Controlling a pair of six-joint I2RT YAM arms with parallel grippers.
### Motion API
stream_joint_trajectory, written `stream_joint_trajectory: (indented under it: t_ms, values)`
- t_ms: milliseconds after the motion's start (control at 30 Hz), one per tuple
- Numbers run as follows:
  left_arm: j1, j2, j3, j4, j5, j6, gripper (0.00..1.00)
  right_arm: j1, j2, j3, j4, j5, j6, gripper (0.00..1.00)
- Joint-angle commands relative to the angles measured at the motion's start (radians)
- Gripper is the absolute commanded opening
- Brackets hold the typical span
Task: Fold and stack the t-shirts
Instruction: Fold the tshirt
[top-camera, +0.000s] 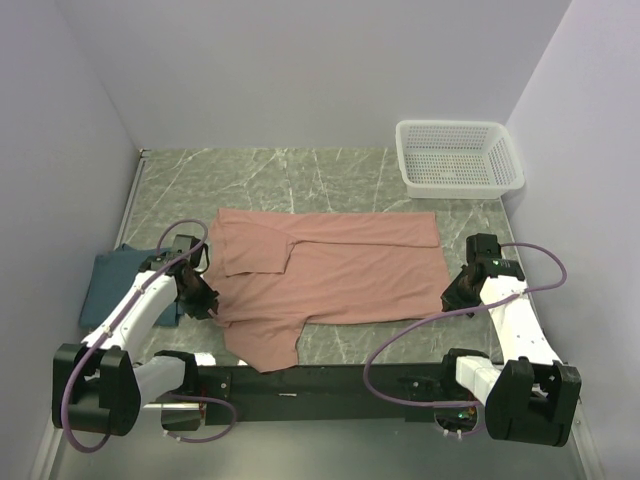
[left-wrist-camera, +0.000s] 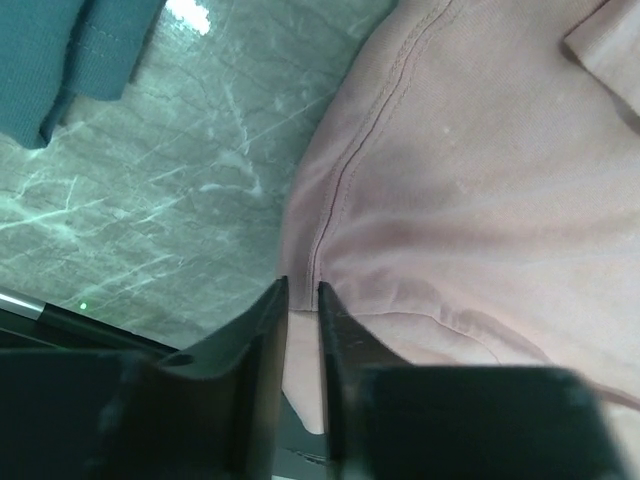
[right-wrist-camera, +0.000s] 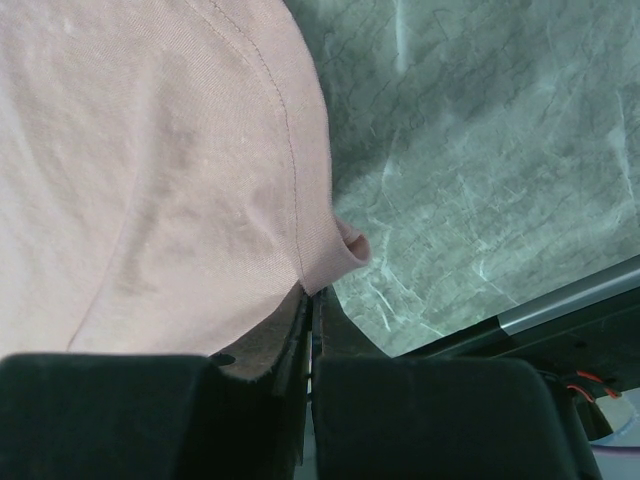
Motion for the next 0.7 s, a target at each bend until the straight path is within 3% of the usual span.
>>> stream_joint_trajectory:
  t_ms: [0, 100, 200, 500, 600, 667]
  values:
    - [0.006, 0.011, 0.032, -0.011, 0.013, 0.004, 0.25, -0.007, -0.005, 0.044, 0.0, 0.003, -0.023, 0.04]
    - [0.006, 0.006, 0.014, -0.003, 0.013, 0.0, 0.46, -0.009, -0.007, 0.038, 0.006, -0.004, -0.027, 0.04]
    - [0.006, 0.017, 0.014, -0.006, 0.016, 0.0, 0.56, -0.007, -0.007, 0.028, 0.012, -0.004, -0.028, 0.04]
    - [0.004, 0.072, -0.014, 0.038, 0.044, -0.013, 0.49, -0.007, -0.004, 0.026, 0.026, -0.004, -0.031, 0.04]
    - [0.004, 0.077, -0.011, 0.031, 0.039, -0.013, 0.39, -0.007, -0.007, 0.029, 0.023, -0.004, -0.034, 0.04]
    - [0.004, 0.079, -0.006, 0.025, 0.03, -0.017, 0.26, -0.009, -0.012, 0.037, 0.011, 0.015, -0.037, 0.04]
